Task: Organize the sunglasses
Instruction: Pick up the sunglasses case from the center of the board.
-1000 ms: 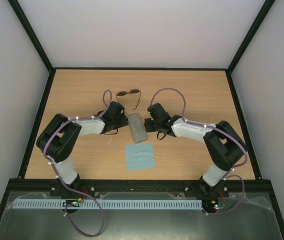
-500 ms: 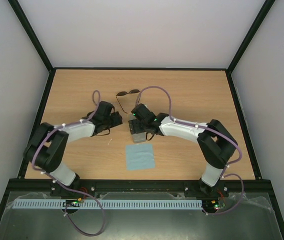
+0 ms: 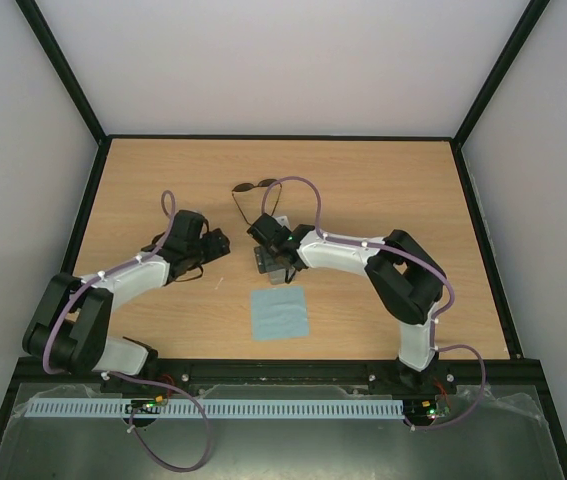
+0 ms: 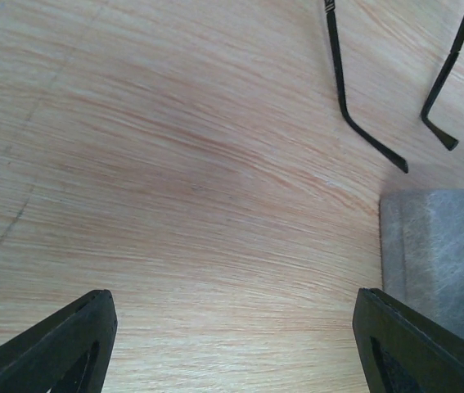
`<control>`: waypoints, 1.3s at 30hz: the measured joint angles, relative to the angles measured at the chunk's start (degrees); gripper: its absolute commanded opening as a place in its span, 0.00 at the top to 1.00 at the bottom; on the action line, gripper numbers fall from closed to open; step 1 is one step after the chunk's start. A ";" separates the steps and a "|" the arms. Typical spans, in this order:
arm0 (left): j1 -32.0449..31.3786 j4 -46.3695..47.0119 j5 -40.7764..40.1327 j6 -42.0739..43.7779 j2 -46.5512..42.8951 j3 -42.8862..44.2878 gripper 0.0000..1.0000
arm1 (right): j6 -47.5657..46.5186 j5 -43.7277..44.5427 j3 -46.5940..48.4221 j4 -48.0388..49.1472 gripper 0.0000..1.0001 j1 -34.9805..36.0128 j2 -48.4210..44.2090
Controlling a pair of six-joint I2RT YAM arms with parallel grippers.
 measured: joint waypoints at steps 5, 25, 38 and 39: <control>0.15 0.04 0.46 0.00 0.02 -0.48 0.18 | 0.24 0.68 0.09 -0.48 0.19 0.00 0.02; 0.15 0.07 0.87 0.00 0.02 -0.63 0.19 | 0.46 0.74 0.09 -0.42 0.42 0.00 0.96; 0.09 0.04 3.10 0.28 0.04 -0.70 0.19 | 0.46 -4.46 -0.76 0.02 0.41 0.00 -3.93; 0.07 0.04 3.67 0.26 0.02 -0.70 0.19 | 0.50 -5.64 -1.18 0.46 0.41 -0.02 -5.11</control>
